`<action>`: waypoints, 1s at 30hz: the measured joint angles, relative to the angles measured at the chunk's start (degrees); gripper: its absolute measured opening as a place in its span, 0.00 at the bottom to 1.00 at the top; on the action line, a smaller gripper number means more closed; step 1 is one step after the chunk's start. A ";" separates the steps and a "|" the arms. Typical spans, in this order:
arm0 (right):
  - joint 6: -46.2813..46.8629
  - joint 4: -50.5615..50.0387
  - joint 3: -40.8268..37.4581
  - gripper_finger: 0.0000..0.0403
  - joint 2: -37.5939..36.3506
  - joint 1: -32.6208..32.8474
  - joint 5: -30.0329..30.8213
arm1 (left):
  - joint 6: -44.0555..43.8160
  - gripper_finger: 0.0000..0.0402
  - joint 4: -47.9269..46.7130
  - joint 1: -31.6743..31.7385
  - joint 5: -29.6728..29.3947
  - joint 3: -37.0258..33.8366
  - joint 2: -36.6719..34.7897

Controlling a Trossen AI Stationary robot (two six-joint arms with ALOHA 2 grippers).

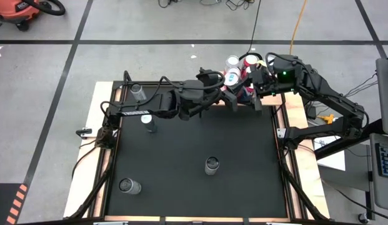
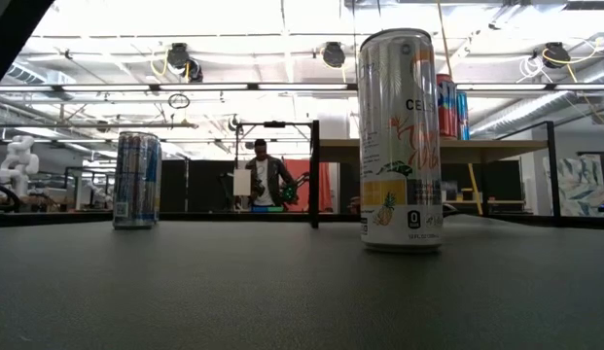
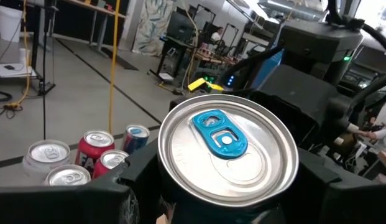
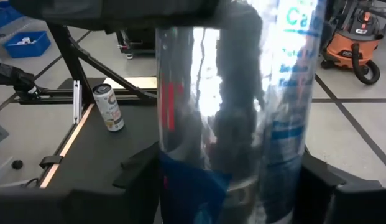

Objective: Place canned beverage on shelf
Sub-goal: Put the bottom blue soda can on the shelf aligned with the other blue soda can

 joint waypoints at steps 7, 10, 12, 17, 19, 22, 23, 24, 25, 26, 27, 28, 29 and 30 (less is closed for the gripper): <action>-0.11 -0.05 0.00 0.53 0.00 0.00 0.02 | -0.01 0.60 -0.73 -0.02 -0.26 0.00 0.00; -0.31 -0.01 0.00 0.52 0.00 -0.02 0.01 | 0.07 0.60 -0.73 -0.02 -0.79 0.00 0.00; -0.20 0.02 0.00 0.52 -0.01 0.00 -0.13 | -0.09 0.60 -0.73 -0.09 -1.44 0.00 0.00; 0.46 -0.36 0.00 0.53 -0.52 -0.02 0.04 | 0.38 0.69 -0.22 -0.07 -1.99 0.00 -0.03; 1.19 -0.18 0.00 0.53 -0.79 -0.01 -0.11 | 0.45 0.76 -0.25 0.01 -1.17 0.00 -0.37; 1.96 -0.36 0.00 0.53 -1.27 0.00 -0.18 | 0.34 0.87 -0.16 0.03 -0.72 0.04 -1.33; 2.12 -0.50 0.00 0.53 -1.36 0.00 -0.21 | 0.39 0.91 -0.20 -0.01 -0.78 0.04 -1.80; 2.48 -0.46 0.00 0.53 -1.45 0.00 -0.22 | 0.54 0.93 -0.42 -0.09 -0.96 0.04 -2.18; 2.89 -0.40 0.00 0.53 -1.60 0.00 -0.22 | 0.84 0.96 -0.66 -0.25 -1.20 0.07 -2.42; 3.23 -0.44 0.00 0.53 -1.74 0.00 -0.22 | 1.41 0.97 -1.14 -0.44 -1.33 0.07 -2.75; 3.58 -0.43 0.00 0.53 -1.99 0.00 -0.24 | 1.65 0.98 -2.03 -0.64 -1.71 0.06 -3.08; 4.02 -0.40 -0.01 0.53 -2.31 -0.02 -0.43 | 1.69 0.99 -2.86 -0.85 -1.89 0.07 -3.28; 4.58 -0.38 -0.02 0.53 -2.63 -0.03 -1.14 | 1.70 0.99 -3.74 -1.08 -1.84 0.06 -3.60; 5.16 -0.35 -0.02 0.53 -2.97 -0.07 -1.90 | 1.71 0.99 -4.91 -1.30 -1.77 0.07 -3.92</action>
